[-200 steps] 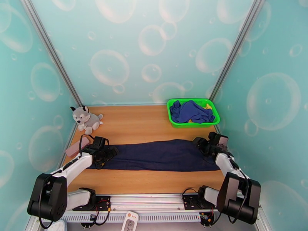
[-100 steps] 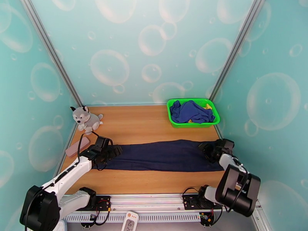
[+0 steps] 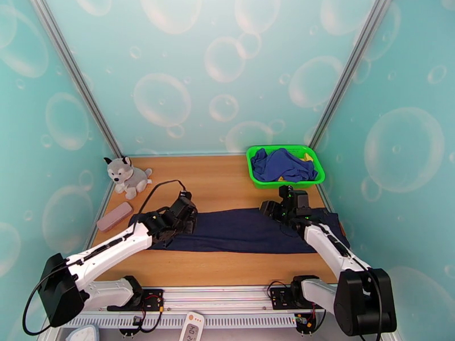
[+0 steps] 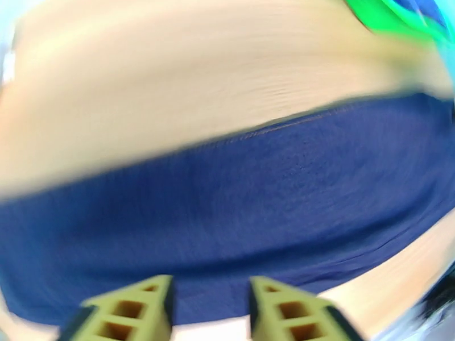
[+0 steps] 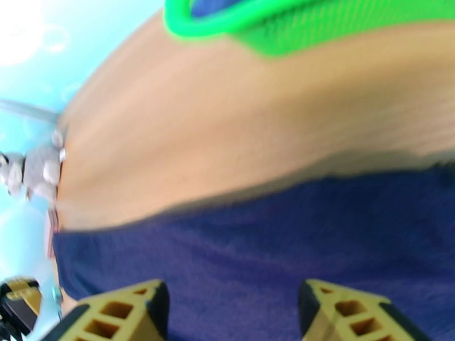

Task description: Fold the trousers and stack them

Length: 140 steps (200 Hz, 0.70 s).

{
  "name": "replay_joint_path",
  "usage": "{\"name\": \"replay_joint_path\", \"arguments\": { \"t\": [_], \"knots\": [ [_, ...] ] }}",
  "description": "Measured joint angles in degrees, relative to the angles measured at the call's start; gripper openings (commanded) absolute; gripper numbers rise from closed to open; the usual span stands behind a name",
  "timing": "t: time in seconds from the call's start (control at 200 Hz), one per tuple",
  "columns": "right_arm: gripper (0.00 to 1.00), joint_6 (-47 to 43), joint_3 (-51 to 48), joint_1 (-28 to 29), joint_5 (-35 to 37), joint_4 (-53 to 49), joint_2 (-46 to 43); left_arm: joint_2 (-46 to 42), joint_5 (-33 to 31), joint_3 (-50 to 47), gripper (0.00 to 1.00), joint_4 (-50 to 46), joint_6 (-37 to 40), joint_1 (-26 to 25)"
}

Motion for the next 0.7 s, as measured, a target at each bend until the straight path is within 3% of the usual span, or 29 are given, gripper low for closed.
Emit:
{"name": "replay_joint_path", "arguments": {
  "t": [0.215,0.33,0.605,0.7],
  "knots": [
    [0.65,0.35,-0.70,1.77,-3.02,0.00,1.14,-3.63,-1.20,-10.21,0.23,8.48,23.50,-7.43],
    [0.66,0.35,-1.22,2.08,-3.87,0.04,1.57,-4.66,-1.25,-13.60,0.22,10.93,32.52,-8.00],
    [0.67,0.61,-2.36,2.08,-5.73,2.21,3.96,-4.28,3.32,-19.96,0.14,12.74,42.25,-8.57],
    [0.68,0.61,-2.36,2.08,-6.16,2.64,5.42,-2.34,3.78,-20.33,0.15,14.47,43.60,-8.81]
  ]
}}
